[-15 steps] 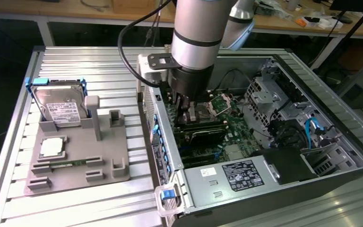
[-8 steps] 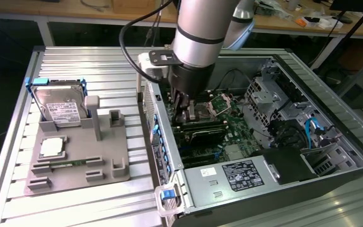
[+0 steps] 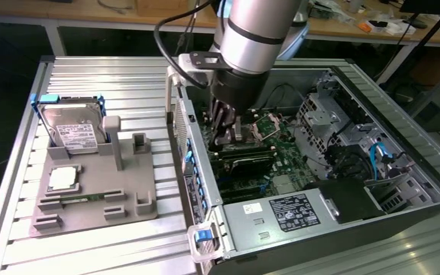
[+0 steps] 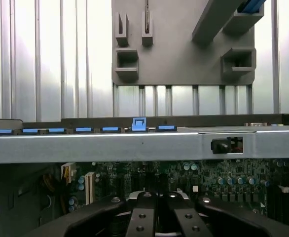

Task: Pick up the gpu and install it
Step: 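Press down on the gpu until it lock into place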

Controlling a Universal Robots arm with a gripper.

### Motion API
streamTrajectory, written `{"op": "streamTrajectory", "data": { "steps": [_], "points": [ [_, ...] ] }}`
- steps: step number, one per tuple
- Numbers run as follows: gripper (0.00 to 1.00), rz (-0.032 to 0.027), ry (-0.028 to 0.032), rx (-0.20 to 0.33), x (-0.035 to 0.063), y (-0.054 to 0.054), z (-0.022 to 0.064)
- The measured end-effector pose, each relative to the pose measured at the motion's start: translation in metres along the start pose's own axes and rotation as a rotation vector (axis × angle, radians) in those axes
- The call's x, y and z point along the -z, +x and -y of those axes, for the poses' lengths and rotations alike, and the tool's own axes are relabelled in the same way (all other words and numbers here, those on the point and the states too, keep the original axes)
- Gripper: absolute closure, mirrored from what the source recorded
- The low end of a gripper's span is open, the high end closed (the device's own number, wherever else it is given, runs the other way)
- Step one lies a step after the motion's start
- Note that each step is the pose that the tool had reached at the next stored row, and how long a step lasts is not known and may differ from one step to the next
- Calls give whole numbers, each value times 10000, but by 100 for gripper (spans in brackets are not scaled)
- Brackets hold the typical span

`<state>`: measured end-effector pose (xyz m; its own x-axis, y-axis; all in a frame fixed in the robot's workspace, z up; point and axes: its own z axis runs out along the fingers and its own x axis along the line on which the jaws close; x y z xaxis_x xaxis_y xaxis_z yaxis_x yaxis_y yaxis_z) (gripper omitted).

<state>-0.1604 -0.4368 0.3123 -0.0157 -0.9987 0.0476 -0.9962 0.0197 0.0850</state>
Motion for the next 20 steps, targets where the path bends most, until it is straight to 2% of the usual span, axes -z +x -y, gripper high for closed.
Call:
{"op": "streamTrajectory", "data": {
  "steps": [1, 2, 3, 4, 6, 7, 20],
  "points": [
    [86, -27, -37, 2, 6, 0, 4],
    [86, -32, -124, 6, 7, 1, 7],
    [86, -35, -310, 14, 6, 0, 10],
    [86, -43, -577, 27, 5, 0, 17],
    [86, -48, -885, 41, 3, 0, 23],
    [86, -48, -950, 45, 0, 0, 23],
    [86, -82, -1092, 47, -100, -4, 23]
  ]
}}
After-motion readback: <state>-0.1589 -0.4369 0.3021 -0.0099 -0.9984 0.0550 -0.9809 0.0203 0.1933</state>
